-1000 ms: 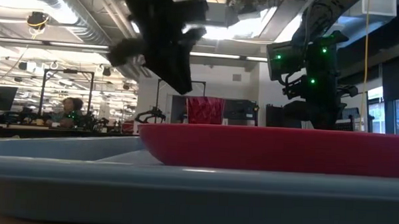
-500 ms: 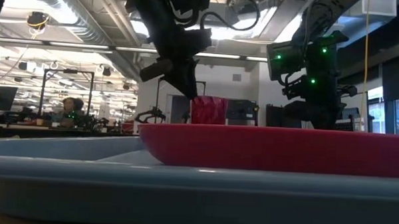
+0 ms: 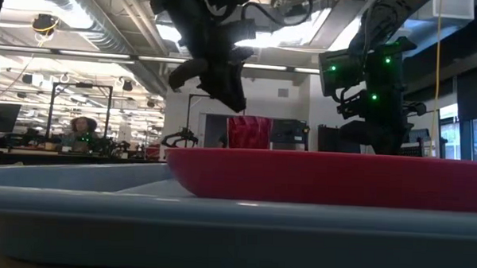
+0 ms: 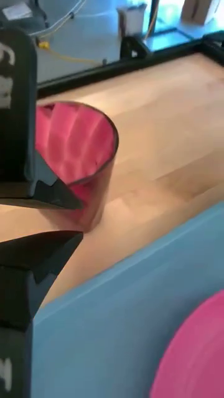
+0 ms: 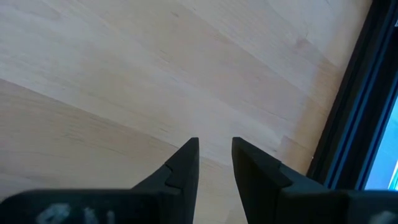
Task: Pick and place plate/cup/fork/spoon on tray
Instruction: Put the red glass on the blue serving tray to the top left of the pink plate
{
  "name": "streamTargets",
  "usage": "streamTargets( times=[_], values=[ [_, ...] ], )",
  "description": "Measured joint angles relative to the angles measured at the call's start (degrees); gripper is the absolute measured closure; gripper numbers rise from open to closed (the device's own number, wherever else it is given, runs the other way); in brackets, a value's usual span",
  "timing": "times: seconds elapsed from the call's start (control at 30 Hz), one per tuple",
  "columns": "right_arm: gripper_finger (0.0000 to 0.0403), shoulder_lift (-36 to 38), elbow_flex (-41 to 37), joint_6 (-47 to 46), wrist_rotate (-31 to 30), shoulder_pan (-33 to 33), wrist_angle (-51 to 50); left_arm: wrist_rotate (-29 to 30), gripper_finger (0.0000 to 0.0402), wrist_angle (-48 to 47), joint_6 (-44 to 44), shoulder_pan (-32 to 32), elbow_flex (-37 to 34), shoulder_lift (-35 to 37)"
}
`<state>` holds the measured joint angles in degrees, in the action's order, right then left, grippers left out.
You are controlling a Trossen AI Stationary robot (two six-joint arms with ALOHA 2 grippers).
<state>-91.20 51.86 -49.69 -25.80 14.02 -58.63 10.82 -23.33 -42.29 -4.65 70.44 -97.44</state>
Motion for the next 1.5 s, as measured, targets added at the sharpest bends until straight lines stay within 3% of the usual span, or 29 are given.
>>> streamTargets(
  times=[0.43,0.57,0.8,1.0,1.5],
  values=[
    [0.0302,0.0,0.0,0.36,-0.02,0.0,0.17,3.97,0.0344,3.23,-1.85,-0.19,-0.02,-0.46],
    [0.0302,0.0,0.0,0.43,-0.02,-0.02,0.17,-0.04,0.0344,2.59,-1.56,-1.07,-0.02,-0.46],
    [0.0302,0.0,0.0,0.42,-0.02,-0.01,0.15,-0.61,0.0344,2.56,-1.35,-3.17,-0.02,-0.46],
    [0.0302,0.0,0.0,0.44,-0.02,-0.01,0.13,-6.62,0.0344,1.53,1.48,-4.96,-0.02,-0.46],
    [0.0302,0.0,0.0,0.45,-0.02,0.0,0.13,-8.62,0.0344,-0.68,1.65,-6.12,-0.09,-0.46]
  ],
)
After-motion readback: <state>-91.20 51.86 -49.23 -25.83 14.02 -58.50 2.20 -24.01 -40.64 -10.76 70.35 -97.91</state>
